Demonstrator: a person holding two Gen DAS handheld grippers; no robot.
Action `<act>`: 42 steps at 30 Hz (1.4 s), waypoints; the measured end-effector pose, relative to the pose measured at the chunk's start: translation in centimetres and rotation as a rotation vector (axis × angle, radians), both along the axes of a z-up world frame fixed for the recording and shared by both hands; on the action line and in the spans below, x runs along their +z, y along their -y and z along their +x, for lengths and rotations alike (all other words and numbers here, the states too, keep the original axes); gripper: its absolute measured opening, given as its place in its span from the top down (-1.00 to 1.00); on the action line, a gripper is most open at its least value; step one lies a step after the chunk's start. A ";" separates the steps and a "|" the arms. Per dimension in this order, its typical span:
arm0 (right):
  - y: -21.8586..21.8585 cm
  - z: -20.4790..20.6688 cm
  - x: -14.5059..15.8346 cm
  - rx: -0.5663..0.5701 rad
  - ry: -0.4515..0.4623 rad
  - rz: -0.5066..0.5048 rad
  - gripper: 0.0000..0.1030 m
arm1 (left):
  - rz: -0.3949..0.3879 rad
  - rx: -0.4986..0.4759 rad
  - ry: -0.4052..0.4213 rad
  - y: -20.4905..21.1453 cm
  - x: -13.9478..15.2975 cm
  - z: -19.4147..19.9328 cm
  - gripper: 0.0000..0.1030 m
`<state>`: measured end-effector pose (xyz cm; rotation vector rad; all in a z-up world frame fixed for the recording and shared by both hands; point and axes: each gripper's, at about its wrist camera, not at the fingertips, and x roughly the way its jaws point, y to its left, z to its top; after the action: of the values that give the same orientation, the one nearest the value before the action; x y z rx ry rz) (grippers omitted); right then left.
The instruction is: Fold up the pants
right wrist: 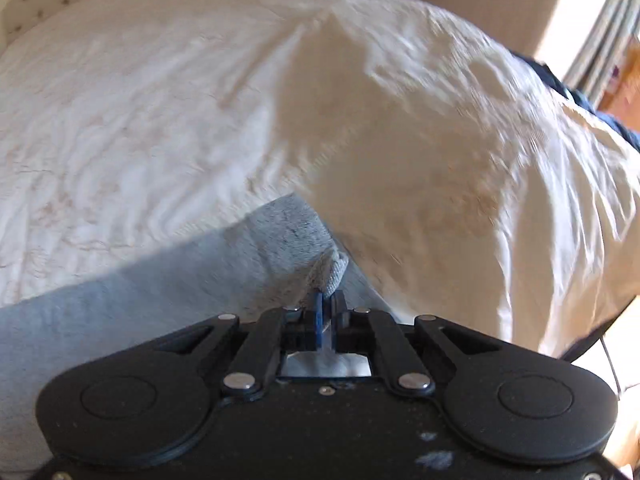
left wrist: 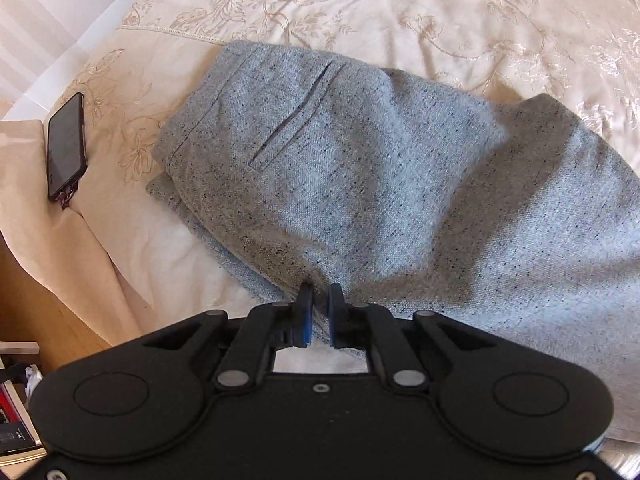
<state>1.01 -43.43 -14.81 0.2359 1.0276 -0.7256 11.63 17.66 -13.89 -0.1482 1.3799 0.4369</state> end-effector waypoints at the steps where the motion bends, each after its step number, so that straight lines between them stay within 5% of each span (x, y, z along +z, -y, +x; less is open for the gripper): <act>1: 0.9 -0.6 -1.0 -0.019 -0.023 0.020 0.93 | -0.007 0.006 -0.010 0.2 -0.4 0.0 0.77; 5: 1.1 -1.2 -3.8 0.033 -0.115 0.016 0.93 | 0.055 -0.026 -0.007 1.2 -0.6 0.0 0.78; 12: 0.5 -0.9 -0.6 0.069 -0.007 -0.073 0.93 | 0.065 -0.046 0.027 2.0 -0.3 -0.3 0.79; 18: 1.4 -1.4 -4.1 0.051 -0.124 -0.026 0.91 | 0.075 -0.047 0.003 2.3 -1.1 -0.6 0.66; 22: 0.7 -1.0 -2.4 0.059 -0.160 -0.093 0.57 | 0.024 -0.038 -0.018 2.0 0.8 -1.5 0.55; 24: 0.1 -0.9 -0.5 0.069 -0.101 -0.134 0.57 | 0.020 -0.030 -0.006 2.2 1.9 -2.1 0.56; 29: -1.7 3.1 -0.4 0.269 0.025 0.032 0.57 | 0.037 -0.088 0.045 4.4 2.9 -1.3 0.57; 34: -4.4 8.4 -4.5 0.484 -0.037 0.149 0.57 | 0.021 -0.155 0.077 7.6 2.7 2.1 0.57; 36: -4.8 9.6 -6.1 0.553 -0.092 0.144 0.73 | 0.018 -0.191 0.087 8.7 2.7 3.2 0.57; 40: -0.3 9.7 -8.3 0.404 -0.183 -0.062 0.84 | 0.033 -0.262 0.107 10.8 2.2 5.3 0.56; 42: 2.6 8.9 -7.7 0.332 -0.149 0.014 1.00 | 0.028 -0.285 0.104 11.5 1.9 6.3 0.56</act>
<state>9.91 -46.04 -22.51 0.0210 1.1791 -0.4393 17.94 6.20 -12.01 0.0484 1.2692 0.2072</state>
